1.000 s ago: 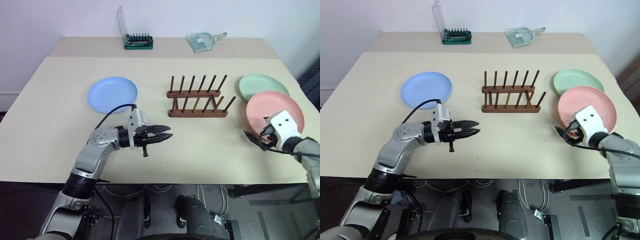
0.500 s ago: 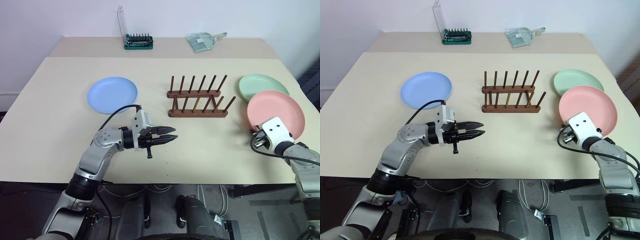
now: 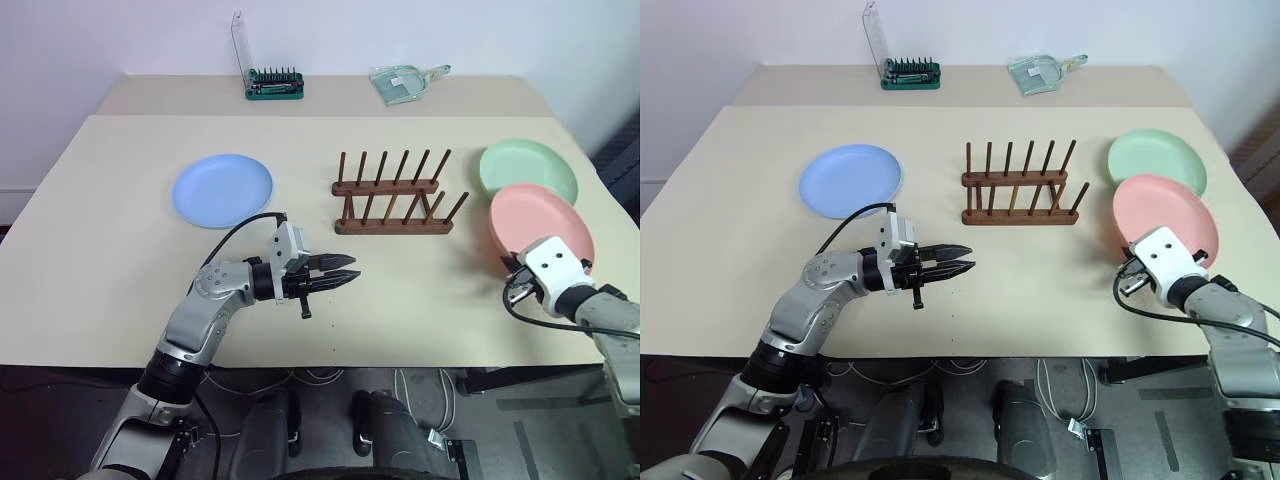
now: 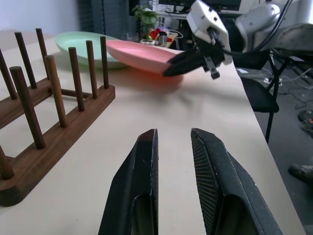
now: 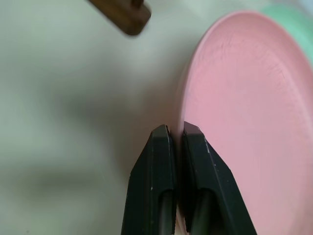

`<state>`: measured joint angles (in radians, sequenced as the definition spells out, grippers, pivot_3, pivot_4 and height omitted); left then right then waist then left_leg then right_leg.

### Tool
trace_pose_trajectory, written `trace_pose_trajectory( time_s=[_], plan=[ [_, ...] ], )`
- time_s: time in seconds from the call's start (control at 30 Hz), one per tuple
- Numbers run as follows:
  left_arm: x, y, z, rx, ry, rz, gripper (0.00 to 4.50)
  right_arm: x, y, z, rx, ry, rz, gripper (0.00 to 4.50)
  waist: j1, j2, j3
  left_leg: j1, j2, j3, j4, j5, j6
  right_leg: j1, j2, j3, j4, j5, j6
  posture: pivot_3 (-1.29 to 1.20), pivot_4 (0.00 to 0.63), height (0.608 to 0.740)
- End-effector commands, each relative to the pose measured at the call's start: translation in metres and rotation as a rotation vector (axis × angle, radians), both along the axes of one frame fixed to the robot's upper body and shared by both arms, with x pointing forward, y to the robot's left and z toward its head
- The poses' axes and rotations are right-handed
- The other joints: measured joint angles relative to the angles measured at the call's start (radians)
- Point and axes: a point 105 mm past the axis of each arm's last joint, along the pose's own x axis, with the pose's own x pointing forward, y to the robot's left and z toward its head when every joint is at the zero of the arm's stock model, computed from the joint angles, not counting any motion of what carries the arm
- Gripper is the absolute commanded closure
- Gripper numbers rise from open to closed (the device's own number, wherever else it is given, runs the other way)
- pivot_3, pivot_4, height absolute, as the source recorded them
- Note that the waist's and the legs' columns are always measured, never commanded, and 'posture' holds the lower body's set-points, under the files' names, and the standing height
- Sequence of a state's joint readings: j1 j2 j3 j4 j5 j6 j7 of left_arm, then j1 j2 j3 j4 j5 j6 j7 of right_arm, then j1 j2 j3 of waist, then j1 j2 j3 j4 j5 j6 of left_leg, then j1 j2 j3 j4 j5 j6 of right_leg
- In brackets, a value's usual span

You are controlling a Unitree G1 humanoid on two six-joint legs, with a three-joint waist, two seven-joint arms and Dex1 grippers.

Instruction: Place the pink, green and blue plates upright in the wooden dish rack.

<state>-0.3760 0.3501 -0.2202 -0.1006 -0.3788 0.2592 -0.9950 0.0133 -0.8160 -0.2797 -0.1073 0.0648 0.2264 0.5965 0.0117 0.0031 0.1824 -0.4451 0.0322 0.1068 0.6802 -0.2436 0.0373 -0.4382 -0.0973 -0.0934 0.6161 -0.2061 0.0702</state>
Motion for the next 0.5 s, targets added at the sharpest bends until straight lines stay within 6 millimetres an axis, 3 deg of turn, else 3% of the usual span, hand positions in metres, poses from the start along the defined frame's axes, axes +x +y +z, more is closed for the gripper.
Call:
trace_pose_trajectory(
  time_s=[0.03,0.1,0.27,0.43,0.5],
  plan=[
    [0.001,0.002,0.009,-0.016,-0.032,0.014,3.45,0.007,0.011,0.079,-0.015,-0.225,0.087,4.47,-0.002,0.0,0.0,0.0,0.0,0.0,0.0,0.0,0.0,0.0,0.0,0.0,0.0,0.0,0.0,0.0,0.15,0.74],
    [0.004,0.006,0.009,-0.02,-0.033,0.033,3.45,0.013,0.021,0.109,0.018,-0.287,0.144,4.47,-0.008,0.001,0.0,0.0,0.0,0.0,0.0,0.0,0.0,0.0,0.0,0.0,0.0,0.0,0.0,0.0,0.15,0.74],
    [0.009,0.008,0.011,-0.023,-0.056,0.067,3.45,0.03,0.048,0.15,0.193,-0.392,0.291,4.47,-0.002,0.0,0.001,0.0,0.001,0.0,-0.001,0.0,0.0,-0.001,0.001,0.0,0.0,0.0,-0.001,0.0,0.15,0.74],
    [0.011,0.009,0.011,-0.028,-0.062,0.082,3.45,0.036,0.065,0.166,0.416,-0.386,0.378,4.47,0.006,0.0,0.001,-0.002,0.0,0.0,0.0,0.0,0.0,-0.001,0.0,0.0,0.0,0.002,-0.004,0.0,0.15,0.74],
    [0.011,0.011,0.016,-0.035,-0.073,0.103,3.45,0.027,0.092,0.17,0.605,-0.28,0.589,4.47,0.001,0.0,0.001,-0.003,-0.001,0.0,0.0,0.0,0.001,-0.002,0.0,0.0,-0.001,0.002,-0.004,0.0,0.15,0.74]
  ],
)
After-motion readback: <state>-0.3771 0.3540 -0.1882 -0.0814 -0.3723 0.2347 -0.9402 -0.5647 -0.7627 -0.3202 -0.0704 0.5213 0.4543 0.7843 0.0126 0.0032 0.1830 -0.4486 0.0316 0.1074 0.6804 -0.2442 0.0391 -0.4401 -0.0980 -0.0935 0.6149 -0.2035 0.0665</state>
